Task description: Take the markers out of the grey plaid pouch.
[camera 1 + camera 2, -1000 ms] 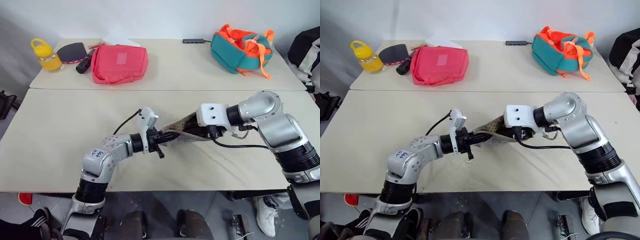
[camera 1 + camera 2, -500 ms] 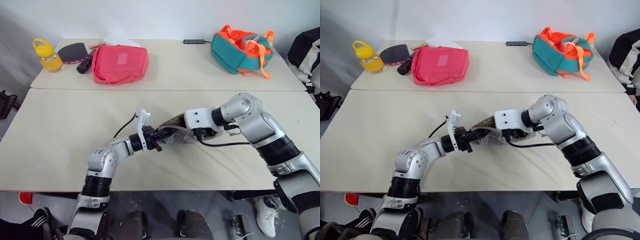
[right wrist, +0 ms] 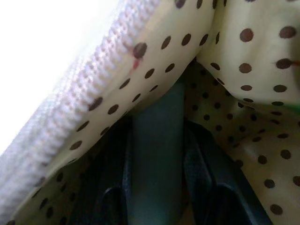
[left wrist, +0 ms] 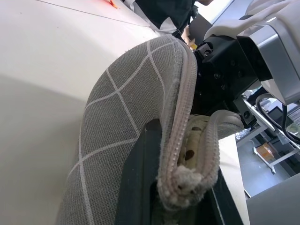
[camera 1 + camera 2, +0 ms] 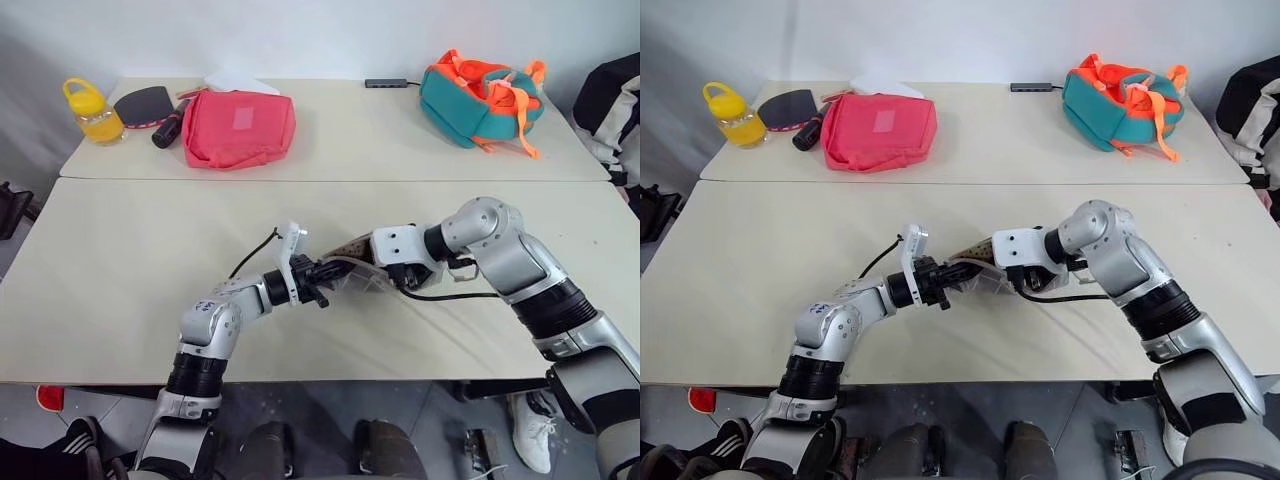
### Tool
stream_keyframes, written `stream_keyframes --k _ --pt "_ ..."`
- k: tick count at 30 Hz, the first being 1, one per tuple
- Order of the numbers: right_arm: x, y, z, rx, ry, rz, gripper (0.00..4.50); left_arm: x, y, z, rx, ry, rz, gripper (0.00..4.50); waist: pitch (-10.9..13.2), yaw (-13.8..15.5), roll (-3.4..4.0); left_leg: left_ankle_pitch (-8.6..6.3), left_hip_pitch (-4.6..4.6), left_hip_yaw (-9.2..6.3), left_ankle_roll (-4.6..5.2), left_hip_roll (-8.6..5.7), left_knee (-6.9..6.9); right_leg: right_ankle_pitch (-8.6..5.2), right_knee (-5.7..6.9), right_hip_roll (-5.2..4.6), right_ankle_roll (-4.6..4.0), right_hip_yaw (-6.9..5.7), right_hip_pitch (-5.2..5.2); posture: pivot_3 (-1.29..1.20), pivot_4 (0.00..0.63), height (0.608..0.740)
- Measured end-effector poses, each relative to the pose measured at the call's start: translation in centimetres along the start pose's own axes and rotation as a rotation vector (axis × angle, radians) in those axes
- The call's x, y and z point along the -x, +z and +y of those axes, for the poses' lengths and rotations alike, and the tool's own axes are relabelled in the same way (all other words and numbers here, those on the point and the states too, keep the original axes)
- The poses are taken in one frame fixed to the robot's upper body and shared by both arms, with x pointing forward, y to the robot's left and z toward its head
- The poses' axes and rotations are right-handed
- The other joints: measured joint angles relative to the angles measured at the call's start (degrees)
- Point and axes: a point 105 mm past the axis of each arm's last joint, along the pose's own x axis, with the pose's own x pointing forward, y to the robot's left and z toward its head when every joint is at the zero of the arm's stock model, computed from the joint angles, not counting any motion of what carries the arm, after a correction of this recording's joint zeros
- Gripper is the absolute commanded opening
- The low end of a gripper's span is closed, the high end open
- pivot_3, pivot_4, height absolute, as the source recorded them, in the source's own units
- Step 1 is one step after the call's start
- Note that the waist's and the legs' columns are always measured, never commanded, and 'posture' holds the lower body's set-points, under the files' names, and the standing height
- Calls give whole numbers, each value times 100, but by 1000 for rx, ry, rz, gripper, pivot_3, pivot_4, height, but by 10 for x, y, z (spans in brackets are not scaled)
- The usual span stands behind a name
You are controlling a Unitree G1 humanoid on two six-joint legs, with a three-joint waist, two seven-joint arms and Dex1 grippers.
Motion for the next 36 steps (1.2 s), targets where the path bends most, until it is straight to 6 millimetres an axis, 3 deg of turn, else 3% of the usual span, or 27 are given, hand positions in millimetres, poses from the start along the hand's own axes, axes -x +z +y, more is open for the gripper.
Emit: stream_keyframes --k 4,14,21,30,36 --pt "4 0 3 -18 2 -5 1112 -1 -1 -2 -5 1 2 0 0 2 0 0 -1 0 0 0 0 0 -1 0 0 0 0 0 150 740" --pt "45 5 6 -151 -23 -94 1112 -3 11 -16 -69 -42 -38 0 0 17 0 -1 -6 -6 1 -2 -7 0 -12 -1 0 -5 0 0 150 740" --pt "44 -4 -3 -102 -109 -66 1112 -3 10 -14 -71 -30 -25 0 0 12 0 -1 -6 -2 1 -2 -8 0 -13 -1 0 -5 -1 0 150 740" --pt "23 -9 -1 -54 -133 -65 1112 1 5 -10 -73 -11 16 0 0 11 0 0 -5 -1 1 -1 -7 0 -12 0 0 -3 -1 0 150 740" --pt "25 -9 1 -85 -110 -74 1112 0 4 -11 -71 -9 18 0 0 13 0 0 -5 -2 1 -1 -7 0 -12 -1 0 -3 -1 0 150 740"
